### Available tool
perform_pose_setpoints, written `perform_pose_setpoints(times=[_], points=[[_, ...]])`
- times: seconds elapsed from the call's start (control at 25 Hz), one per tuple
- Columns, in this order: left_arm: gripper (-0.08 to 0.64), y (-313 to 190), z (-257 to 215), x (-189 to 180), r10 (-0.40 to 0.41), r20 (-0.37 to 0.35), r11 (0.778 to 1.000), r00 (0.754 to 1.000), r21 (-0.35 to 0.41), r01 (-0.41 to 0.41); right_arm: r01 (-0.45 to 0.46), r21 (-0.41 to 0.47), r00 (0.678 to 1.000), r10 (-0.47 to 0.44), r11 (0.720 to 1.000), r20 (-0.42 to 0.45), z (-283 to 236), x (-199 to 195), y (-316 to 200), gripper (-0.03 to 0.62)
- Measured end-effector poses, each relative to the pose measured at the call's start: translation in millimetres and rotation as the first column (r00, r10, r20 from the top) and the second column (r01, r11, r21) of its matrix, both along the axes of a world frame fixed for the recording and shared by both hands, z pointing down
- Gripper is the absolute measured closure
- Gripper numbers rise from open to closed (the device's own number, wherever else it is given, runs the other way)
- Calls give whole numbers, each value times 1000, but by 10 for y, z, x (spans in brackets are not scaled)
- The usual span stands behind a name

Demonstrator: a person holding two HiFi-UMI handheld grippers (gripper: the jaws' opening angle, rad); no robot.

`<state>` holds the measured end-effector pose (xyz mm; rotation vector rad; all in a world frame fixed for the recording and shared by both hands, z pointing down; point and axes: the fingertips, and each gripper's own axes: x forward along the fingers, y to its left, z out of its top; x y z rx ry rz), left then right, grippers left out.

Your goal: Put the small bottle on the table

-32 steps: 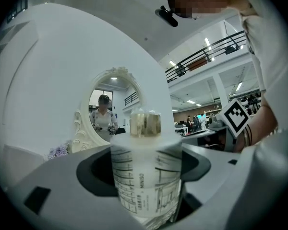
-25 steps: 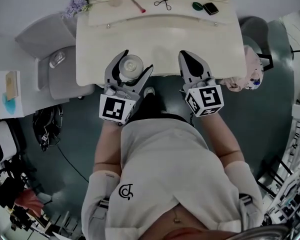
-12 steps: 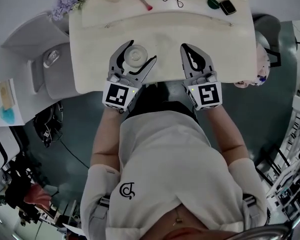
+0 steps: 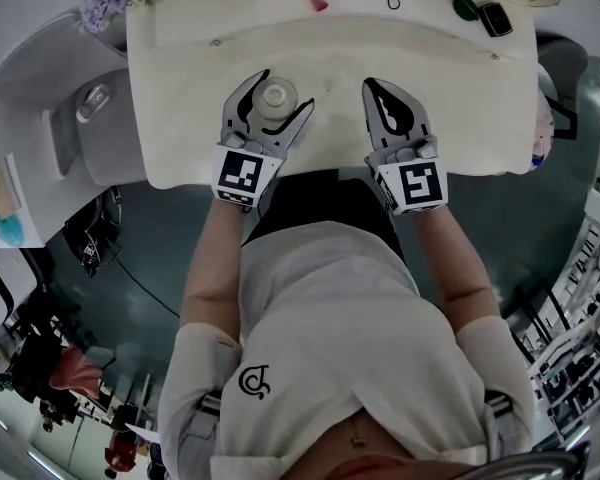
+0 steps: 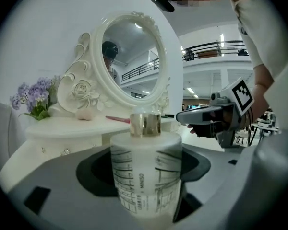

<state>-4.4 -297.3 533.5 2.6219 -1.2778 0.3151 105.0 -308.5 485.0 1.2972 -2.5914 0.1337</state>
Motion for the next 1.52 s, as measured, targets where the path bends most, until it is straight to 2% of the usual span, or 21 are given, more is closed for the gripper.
perform_pose_setpoints(times=[0.32,0.64,1.04,1.36,1.52], points=[[209,-88,349,-58,2,88,997,996,-77,5,-14,-63,1000,15,998,19,220,-62,-99,584],[209,-149,496,-71,6,110,993,994,-119,7,-14,-82,1000,15,997,10,260,-102,-169,584],[209,-130,498,-90,-7,114,994,993,-112,20,-13,-132,1000,13,991,-1,345,-117,-112,584],[209,-96,570,-28,25,173,992,985,-128,-2,14,-129,1000,-15,992,-5,333,-185,-66,584],[209,-107,569,-38,3,165,992,986,-125,18,13,-128,1000,-14,992,-4,340,-163,-41,584]])
